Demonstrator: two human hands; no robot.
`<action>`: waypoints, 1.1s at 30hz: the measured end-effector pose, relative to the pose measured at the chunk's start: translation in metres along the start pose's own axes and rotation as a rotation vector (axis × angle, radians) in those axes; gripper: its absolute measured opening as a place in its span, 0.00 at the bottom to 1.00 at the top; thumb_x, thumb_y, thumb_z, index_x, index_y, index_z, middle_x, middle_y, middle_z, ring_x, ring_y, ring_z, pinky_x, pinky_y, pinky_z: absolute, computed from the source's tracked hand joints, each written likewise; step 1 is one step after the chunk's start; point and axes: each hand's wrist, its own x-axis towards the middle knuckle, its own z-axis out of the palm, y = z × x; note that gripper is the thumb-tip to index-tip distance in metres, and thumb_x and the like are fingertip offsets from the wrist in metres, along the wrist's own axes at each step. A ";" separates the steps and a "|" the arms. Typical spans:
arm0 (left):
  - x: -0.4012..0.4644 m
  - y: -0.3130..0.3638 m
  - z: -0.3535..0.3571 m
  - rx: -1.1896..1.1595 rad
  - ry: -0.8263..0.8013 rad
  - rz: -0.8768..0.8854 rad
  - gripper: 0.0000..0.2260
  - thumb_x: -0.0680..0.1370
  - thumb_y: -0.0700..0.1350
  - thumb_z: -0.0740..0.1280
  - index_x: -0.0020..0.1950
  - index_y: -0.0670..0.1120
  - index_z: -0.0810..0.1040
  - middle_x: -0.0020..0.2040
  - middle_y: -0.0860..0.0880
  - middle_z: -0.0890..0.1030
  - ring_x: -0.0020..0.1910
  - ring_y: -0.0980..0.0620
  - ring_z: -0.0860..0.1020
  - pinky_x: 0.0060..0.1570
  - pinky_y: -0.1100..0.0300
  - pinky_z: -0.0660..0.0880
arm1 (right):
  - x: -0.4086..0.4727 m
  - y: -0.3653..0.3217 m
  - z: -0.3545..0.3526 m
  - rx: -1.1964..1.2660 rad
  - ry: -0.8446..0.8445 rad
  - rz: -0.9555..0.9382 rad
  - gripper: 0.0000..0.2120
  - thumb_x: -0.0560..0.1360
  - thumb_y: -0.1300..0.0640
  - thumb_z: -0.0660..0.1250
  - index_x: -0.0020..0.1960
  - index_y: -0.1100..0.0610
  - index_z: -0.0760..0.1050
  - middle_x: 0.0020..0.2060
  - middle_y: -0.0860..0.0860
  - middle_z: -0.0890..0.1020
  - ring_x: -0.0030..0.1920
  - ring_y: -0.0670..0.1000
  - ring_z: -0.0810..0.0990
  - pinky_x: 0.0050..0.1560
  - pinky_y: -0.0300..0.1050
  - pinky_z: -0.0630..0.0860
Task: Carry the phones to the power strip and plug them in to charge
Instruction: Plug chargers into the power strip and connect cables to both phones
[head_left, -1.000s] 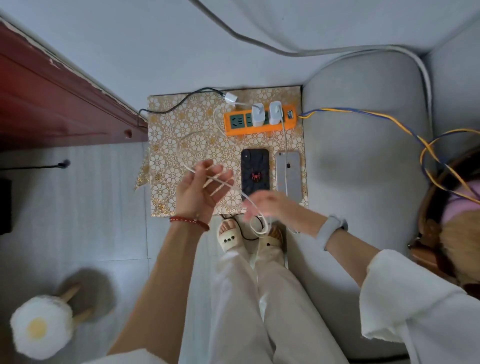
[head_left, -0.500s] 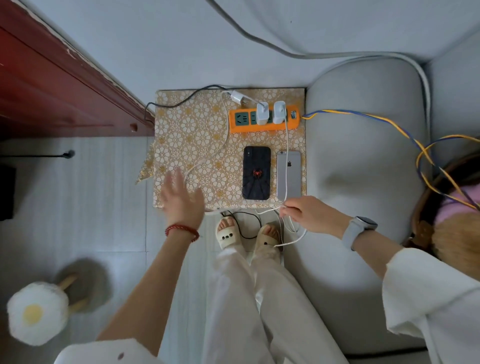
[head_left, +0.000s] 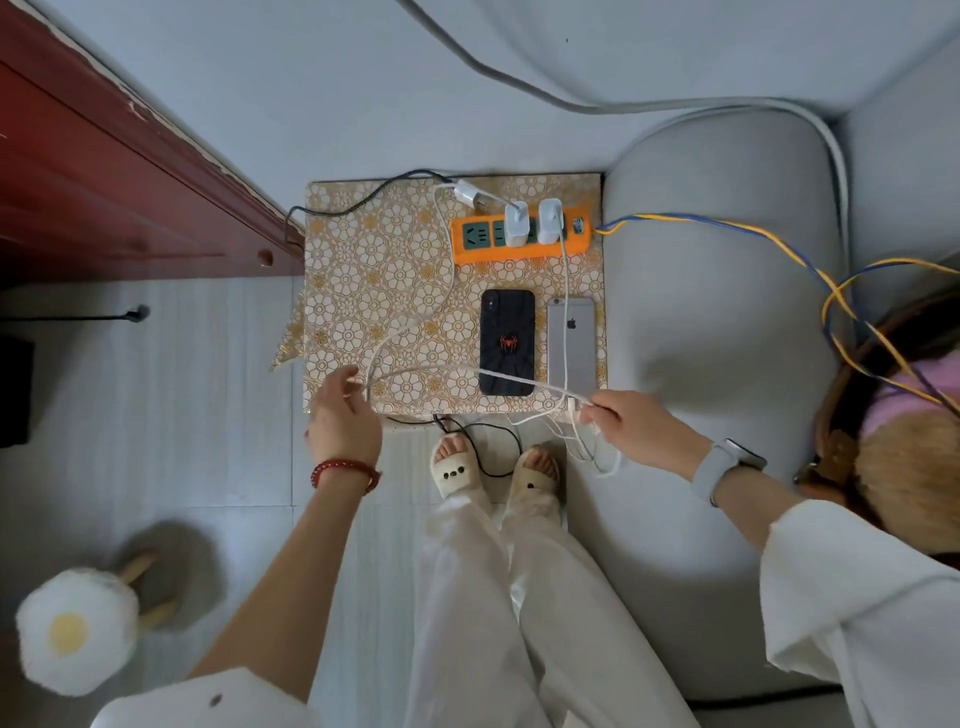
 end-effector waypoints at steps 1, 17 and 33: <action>-0.003 0.001 0.002 0.070 -0.067 0.125 0.16 0.77 0.39 0.58 0.64 0.46 0.69 0.59 0.45 0.77 0.59 0.44 0.74 0.57 0.46 0.71 | 0.000 -0.005 0.002 0.001 0.001 -0.034 0.14 0.79 0.59 0.53 0.47 0.63 0.77 0.29 0.45 0.70 0.30 0.46 0.69 0.30 0.31 0.66; -0.039 0.020 0.028 0.191 -0.394 0.599 0.16 0.75 0.48 0.64 0.63 0.48 0.73 0.56 0.47 0.80 0.58 0.46 0.76 0.70 0.42 0.56 | 0.006 -0.054 0.015 -0.065 0.000 -0.296 0.14 0.78 0.57 0.58 0.47 0.65 0.78 0.34 0.57 0.78 0.30 0.47 0.68 0.31 0.39 0.61; -0.041 0.018 0.022 0.171 -0.344 0.595 0.18 0.76 0.45 0.62 0.66 0.48 0.70 0.58 0.46 0.80 0.60 0.47 0.74 0.70 0.42 0.57 | -0.004 -0.057 0.020 0.108 0.038 -0.250 0.11 0.78 0.60 0.59 0.47 0.63 0.79 0.30 0.42 0.76 0.27 0.36 0.73 0.31 0.26 0.66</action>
